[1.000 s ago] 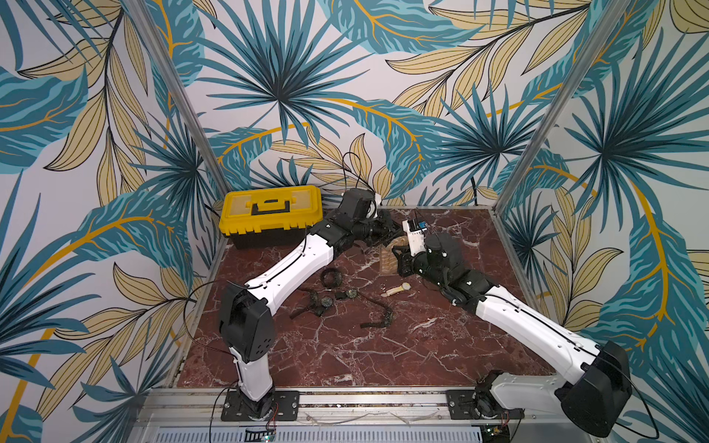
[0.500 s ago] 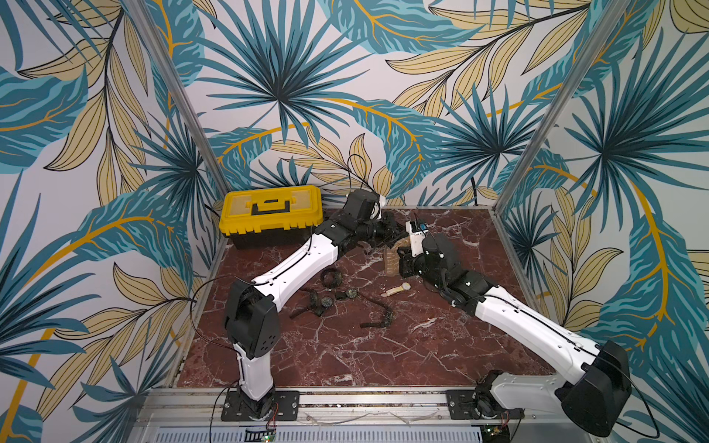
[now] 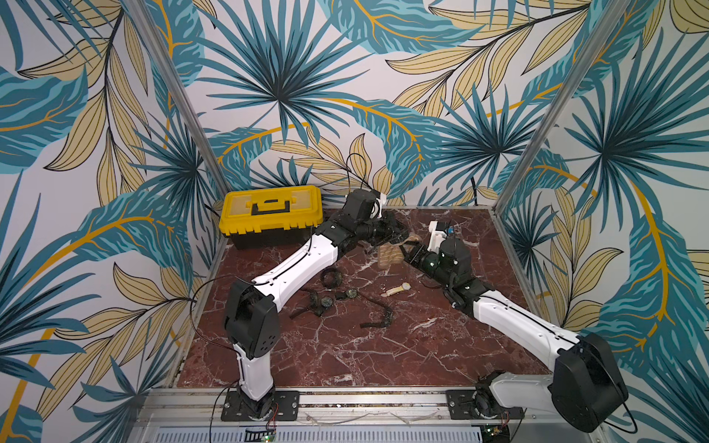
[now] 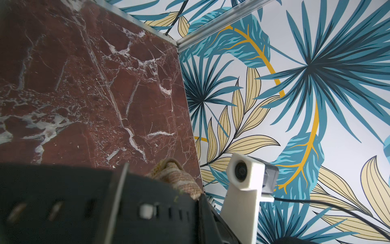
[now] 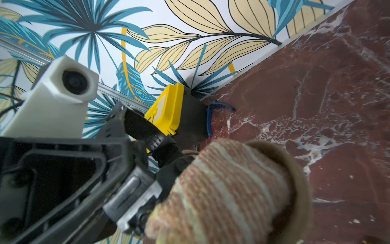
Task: Wipe the watch dial
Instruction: Wipe the dirt from the watch dial.
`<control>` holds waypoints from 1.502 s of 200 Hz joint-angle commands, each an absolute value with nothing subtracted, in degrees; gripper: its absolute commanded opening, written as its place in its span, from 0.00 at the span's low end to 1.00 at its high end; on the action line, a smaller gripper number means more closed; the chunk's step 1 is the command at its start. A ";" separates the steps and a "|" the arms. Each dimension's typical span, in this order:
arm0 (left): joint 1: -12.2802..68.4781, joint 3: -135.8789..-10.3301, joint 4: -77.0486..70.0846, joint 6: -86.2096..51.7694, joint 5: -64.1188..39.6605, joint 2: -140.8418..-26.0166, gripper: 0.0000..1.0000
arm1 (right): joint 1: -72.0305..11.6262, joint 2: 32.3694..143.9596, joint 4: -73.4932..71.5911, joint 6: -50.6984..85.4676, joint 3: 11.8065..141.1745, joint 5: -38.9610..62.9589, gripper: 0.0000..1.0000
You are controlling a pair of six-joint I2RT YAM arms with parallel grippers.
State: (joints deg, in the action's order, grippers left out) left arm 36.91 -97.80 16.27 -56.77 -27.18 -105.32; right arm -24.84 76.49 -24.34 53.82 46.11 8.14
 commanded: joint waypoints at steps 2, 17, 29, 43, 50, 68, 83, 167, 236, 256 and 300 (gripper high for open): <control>40.03 -95.33 23.55 -57.48 -37.37 -104.15 0.00 | -24.35 77.28 -46.37 61.43 48.29 13.45 0.04; 40.09 -95.19 23.55 -57.30 -36.86 -104.21 0.00 | -24.24 78.24 -48.76 64.16 48.90 15.41 0.04; 40.09 -95.09 23.55 -57.30 -36.50 -104.24 0.00 | -24.26 79.11 -52.28 66.24 48.36 15.52 0.05; 40.04 -95.03 23.55 -57.46 -36.24 -104.33 0.00 | -24.13 79.84 -55.97 66.69 47.43 15.23 0.05; 39.99 -94.94 23.55 -57.64 -36.06 -104.41 0.00 | -24.17 79.89 -55.90 66.42 47.21 14.97 0.05; 39.89 -94.46 23.55 -58.20 -35.73 -104.44 0.00 | -24.17 79.53 -54.29 63.82 47.20 15.63 0.05; 39.55 -93.80 23.55 -59.03 -35.27 -104.37 0.00 | -24.17 77.75 -47.69 58.85 47.98 15.82 0.05; 37.79 -92.11 23.55 -63.67 -34.41 -106.06 0.00 | -24.34 64.91 -33.73 39.58 44.95 8.80 0.05; 36.41 -89.85 23.55 -63.99 -35.80 -105.03 0.00 | -22.89 63.04 -26.28 39.73 45.97 0.56 0.05; 35.92 -89.95 23.55 -64.00 -36.84 -104.77 0.00 | -21.05 63.15 -19.62 40.93 46.61 -0.45 0.05; 34.44 -91.39 22.95 -64.95 -40.23 -104.94 0.00 | -20.46 63.09 -6.14 36.29 47.36 0.97 0.06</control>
State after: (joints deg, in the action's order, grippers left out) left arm 35.46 -91.09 22.20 -64.45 -36.38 -104.71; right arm -20.34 63.96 -14.44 40.49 47.16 1.45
